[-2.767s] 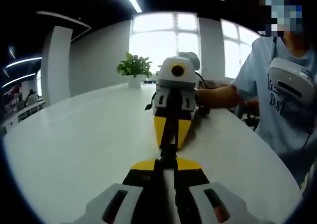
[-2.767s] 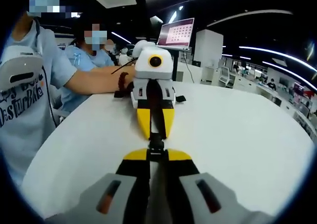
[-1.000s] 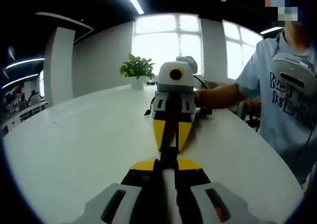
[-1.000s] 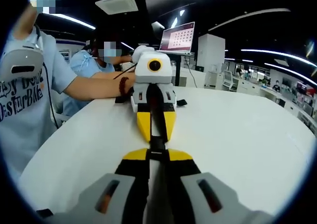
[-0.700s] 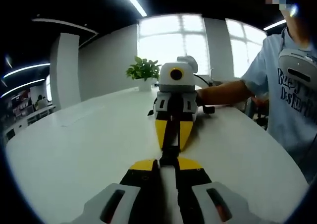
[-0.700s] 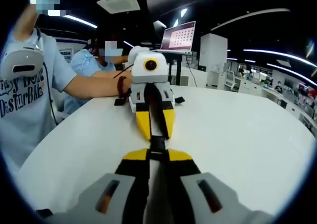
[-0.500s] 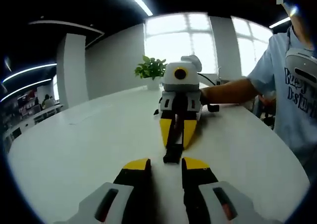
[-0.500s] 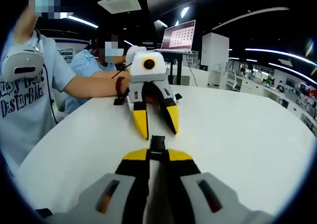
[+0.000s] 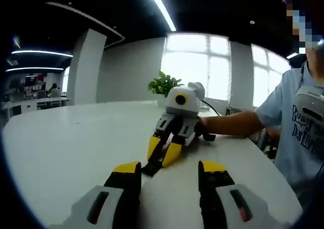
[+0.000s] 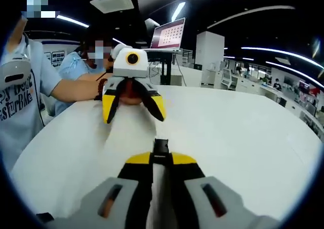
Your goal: Snap the two parts of the plastic buckle together until the buckle closes and remains connected.
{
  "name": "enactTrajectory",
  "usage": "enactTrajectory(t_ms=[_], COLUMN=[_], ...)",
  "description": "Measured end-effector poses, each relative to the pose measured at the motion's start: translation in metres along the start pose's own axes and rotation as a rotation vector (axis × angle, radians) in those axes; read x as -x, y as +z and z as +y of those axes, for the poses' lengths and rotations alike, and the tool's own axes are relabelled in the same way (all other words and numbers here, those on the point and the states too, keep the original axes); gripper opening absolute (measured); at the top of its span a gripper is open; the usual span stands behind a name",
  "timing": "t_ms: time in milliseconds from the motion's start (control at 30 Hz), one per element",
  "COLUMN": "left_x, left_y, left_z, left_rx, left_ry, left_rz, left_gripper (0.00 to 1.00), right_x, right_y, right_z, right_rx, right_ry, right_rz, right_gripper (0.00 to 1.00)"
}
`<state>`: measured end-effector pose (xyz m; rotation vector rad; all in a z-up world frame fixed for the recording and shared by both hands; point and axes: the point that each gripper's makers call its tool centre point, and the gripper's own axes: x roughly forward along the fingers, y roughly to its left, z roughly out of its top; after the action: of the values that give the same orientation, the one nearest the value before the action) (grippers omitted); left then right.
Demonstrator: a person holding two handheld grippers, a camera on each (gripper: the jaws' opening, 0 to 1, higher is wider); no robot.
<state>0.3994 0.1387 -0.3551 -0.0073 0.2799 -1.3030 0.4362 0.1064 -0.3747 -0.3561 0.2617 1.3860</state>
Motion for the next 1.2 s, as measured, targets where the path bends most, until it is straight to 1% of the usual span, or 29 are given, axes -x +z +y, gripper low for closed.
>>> enactTrajectory(t_ms=[200,367,500,800,833,867,1000,1067,1200], left_x=[0.000,0.000,0.000,-0.002,-0.003,-0.003,-0.003,-0.003,-0.007], left_y=[0.001,0.000,0.001,-0.004,-0.005,-0.006,-0.006,-0.007,-0.013], left_z=[0.000,-0.001,-0.002,-0.003,-0.003,-0.003,-0.003,-0.004,-0.005], left_rx=[0.004,0.003,0.003,-0.017,-0.020,-0.019,-0.016,-0.017,-0.013], left_ry=[-0.007,-0.012,-0.013,-0.010,-0.010,-0.011,-0.012,-0.012,-0.019], left_rz=[-0.004,-0.002,-0.004,0.022,0.025,0.029,0.033,0.039,0.075], left_gripper=[0.45,0.45,0.45,0.44,0.44,0.44,0.44,0.43,0.42], right_x=[-0.003,-0.002,-0.001,-0.006,-0.007,-0.007,-0.010,-0.011,-0.016], right_y=[0.003,-0.002,-0.004,-0.005,-0.005,-0.005,-0.004,-0.005,-0.003], right_z=[-0.028,-0.039,-0.039,-0.039,-0.047,-0.050,-0.053,-0.065,-0.073], right_rx=[-0.008,-0.033,-0.044,-0.051,-0.053,-0.055,-0.056,-0.062,-0.070], right_ry=[-0.035,-0.044,-0.045,-0.054,-0.053,-0.053,-0.059,-0.060,-0.067], right_rz=[-0.007,-0.008,-0.011,-0.015,-0.016,-0.016,-0.018,-0.018,-0.017], right_gripper=[0.12,0.12,0.12,0.12,0.12,0.12,0.12,0.12,0.12])
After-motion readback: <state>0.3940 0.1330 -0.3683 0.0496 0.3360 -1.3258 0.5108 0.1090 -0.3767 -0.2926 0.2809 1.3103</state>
